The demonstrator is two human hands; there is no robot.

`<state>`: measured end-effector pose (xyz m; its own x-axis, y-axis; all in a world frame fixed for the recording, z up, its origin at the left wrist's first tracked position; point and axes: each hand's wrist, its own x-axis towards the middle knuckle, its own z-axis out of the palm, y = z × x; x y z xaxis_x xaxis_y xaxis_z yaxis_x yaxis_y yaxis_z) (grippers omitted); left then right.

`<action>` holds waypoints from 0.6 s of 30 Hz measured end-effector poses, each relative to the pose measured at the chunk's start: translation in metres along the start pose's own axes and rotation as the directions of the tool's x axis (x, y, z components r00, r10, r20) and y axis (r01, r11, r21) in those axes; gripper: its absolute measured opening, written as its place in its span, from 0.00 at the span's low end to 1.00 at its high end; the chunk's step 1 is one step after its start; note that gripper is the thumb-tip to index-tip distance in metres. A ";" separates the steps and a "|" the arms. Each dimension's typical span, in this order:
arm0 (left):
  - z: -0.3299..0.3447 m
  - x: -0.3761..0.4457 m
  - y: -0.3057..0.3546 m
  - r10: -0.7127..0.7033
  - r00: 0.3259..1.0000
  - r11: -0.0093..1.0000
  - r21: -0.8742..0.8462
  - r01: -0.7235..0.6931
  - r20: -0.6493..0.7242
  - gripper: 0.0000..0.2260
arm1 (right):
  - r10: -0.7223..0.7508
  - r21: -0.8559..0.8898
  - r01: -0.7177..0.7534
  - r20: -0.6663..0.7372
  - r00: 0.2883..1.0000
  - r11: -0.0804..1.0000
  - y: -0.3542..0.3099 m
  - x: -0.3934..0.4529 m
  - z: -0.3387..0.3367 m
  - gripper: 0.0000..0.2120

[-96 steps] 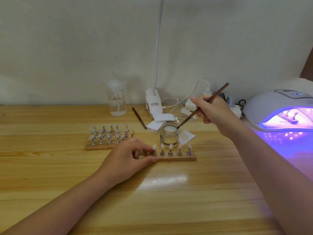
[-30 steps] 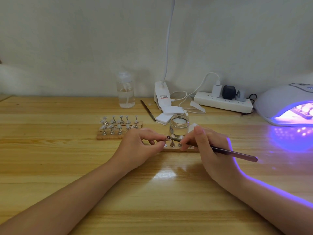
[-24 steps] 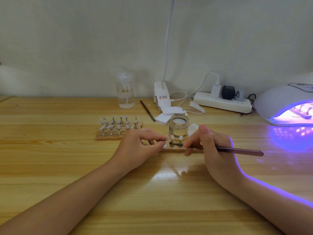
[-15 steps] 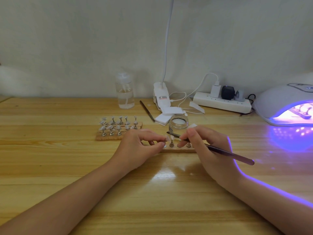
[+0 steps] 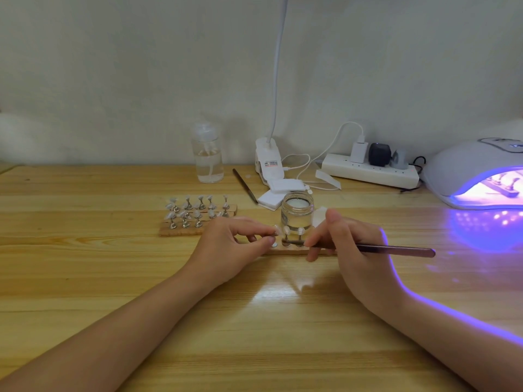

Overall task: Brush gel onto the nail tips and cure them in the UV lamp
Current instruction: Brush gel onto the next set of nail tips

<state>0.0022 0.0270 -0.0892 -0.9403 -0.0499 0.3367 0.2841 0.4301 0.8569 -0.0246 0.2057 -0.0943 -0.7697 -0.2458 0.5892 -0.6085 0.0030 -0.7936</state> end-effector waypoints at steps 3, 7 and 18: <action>0.000 0.000 0.000 -0.002 1.000 1.000 0.002 0.002 0.003 0.08 | -0.015 0.053 0.017 -0.048 0.999 0.998 -0.002 0.000 0.001 0.20; 0.000 0.000 0.000 0.022 0.999 1.000 0.016 -0.022 0.027 0.08 | -0.072 -0.048 0.071 -0.011 0.997 0.996 -0.001 0.002 0.002 0.19; 0.001 0.000 0.001 0.016 1.000 1.000 -0.001 -0.016 0.016 0.08 | -0.040 -0.049 0.040 0.003 0.999 0.998 0.000 0.001 0.001 0.18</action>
<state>0.0022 0.0282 -0.0887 -0.9385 -0.0285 0.3440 0.2992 0.4300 0.8518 -0.0252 0.2047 -0.0941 -0.7439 -0.2488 0.6203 -0.6479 0.0408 -0.7607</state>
